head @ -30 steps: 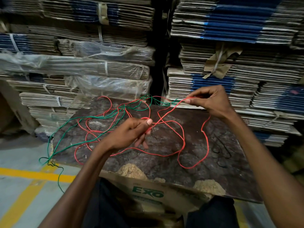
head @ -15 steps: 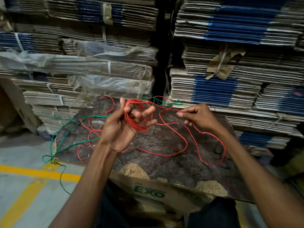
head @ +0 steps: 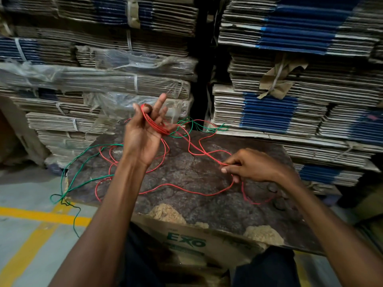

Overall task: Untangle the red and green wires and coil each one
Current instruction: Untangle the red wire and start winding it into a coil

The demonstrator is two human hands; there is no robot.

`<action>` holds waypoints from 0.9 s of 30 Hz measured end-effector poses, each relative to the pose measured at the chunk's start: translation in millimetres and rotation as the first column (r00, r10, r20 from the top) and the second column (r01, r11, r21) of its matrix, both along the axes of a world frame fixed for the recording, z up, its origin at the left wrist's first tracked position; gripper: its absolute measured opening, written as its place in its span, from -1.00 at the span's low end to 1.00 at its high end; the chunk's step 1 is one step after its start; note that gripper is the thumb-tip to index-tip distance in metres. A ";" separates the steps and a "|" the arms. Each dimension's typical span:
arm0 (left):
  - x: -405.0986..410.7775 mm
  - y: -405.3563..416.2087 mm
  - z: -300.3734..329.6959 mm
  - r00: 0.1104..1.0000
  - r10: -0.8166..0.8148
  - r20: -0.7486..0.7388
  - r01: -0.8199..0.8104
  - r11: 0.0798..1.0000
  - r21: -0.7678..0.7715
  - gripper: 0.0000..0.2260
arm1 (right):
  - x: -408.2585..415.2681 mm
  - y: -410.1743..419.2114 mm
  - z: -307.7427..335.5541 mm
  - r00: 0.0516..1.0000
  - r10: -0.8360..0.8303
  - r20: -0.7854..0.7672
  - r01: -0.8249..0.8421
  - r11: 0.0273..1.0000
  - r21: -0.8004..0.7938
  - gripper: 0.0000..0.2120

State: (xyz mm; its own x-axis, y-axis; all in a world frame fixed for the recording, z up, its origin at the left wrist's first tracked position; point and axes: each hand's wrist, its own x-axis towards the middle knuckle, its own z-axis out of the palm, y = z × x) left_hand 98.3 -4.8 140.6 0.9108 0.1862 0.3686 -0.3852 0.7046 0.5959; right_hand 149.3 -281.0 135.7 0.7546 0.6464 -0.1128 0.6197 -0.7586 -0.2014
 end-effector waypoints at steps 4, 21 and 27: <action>12.1 19.3 -1.2 0.986 0.157 -0.052 -0.153 0.985 0.077 -0.53 | -5.4 -12.3 -6.8 0.982 0.099 -0.163 -0.072 0.984 0.164 -0.85; 8.7 -5.5 -47.9 0.908 0.331 0.256 -0.179 -0.246 0.953 -0.70 | -8.4 -14.4 28.2 0.991 -0.027 0.132 -0.071 0.728 0.682 -0.82; -11.7 -18.3 -49.8 0.967 0.232 0.102 -0.101 -0.016 0.995 -0.63 | 11.6 -6.3 37.1 0.978 -0.179 0.105 0.027 0.609 0.793 -0.78</action>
State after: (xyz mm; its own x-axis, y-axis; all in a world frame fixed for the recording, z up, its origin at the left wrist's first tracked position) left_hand 86.6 -23.1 90.8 0.9477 -0.1504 0.2813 -0.3057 -0.6802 0.6663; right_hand 160.9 -287.3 172.8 0.7786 0.3454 0.5239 0.6275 -0.4176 -0.6571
